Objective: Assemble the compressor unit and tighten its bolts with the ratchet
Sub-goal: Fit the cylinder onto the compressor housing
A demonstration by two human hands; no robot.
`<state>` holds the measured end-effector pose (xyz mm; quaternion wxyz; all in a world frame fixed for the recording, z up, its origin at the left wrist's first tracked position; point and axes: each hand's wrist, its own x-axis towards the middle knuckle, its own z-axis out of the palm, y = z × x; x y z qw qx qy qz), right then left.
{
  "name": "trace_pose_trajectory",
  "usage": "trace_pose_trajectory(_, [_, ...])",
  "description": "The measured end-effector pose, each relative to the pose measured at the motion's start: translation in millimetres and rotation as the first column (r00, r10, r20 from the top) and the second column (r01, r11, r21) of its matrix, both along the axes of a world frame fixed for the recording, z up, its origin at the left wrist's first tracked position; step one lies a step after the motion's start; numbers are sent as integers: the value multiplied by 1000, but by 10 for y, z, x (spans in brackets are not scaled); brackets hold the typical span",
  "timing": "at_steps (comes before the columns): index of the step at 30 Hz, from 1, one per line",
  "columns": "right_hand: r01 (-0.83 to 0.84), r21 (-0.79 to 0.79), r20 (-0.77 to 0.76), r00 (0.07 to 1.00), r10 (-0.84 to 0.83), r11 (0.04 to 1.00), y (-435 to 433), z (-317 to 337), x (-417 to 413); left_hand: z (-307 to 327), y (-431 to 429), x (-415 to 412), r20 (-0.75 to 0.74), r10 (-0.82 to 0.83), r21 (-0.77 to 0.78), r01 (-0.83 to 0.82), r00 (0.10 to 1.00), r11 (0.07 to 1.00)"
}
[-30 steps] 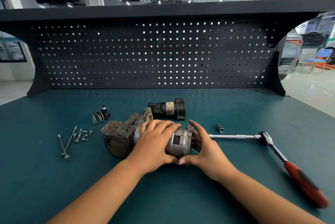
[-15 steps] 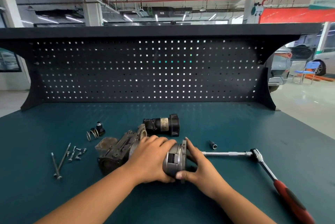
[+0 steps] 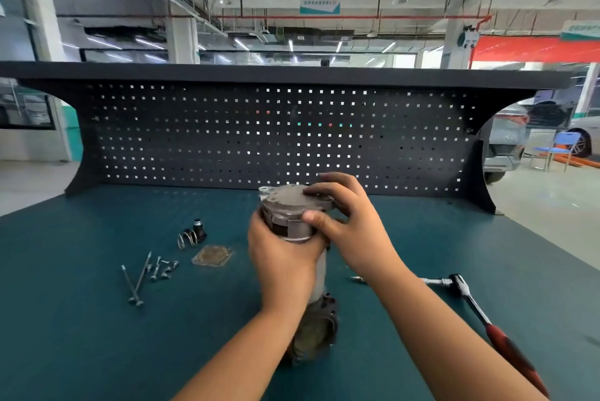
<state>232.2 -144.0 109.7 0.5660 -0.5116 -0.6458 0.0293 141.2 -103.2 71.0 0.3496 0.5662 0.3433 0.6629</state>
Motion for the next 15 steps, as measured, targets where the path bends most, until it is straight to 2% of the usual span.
trace_pose_trajectory(2, [-1, 7, 30, 1000, 0, 1000, 30, 16, -54, -5, -44, 17, 87, 1, -99, 8, 996, 995])
trace_pose_trajectory(5, [-43, 32, -14, 999, 43, 999, -13, -43, -26, -21, -76, 10, 8, -51, -104, 52, 999, 993])
trace_pose_trajectory(7, [-103, 31, -150, 983, 107, 994, -57, -92, 22, -57, -68, -46, -84, -136, -74, 130, 987, 989])
trace_pose_trajectory(9, [-169, 50, -264, 948, 176, 984, -84, -133, 37, -116, -44, -155, -124, -288, -55, 283, 950, 957])
trace_pose_trajectory(10, [-177, 59, -295, 937, 186, 983, -90, -146, 36, -131, -26, -217, -107, -393, -50, 390, 913, 919])
trace_pose_trajectory(12, [-152, 76, -347, 922, 169, 986, -79, -167, -2, -118, 27, -334, 17, -575, -63, 574, 818, 816])
trace_pose_trajectory(15, [-44, 116, -400, 913, 87, 992, -32, -157, -111, 56, 190, -397, 239, -669, -131, 706, 704, 696])
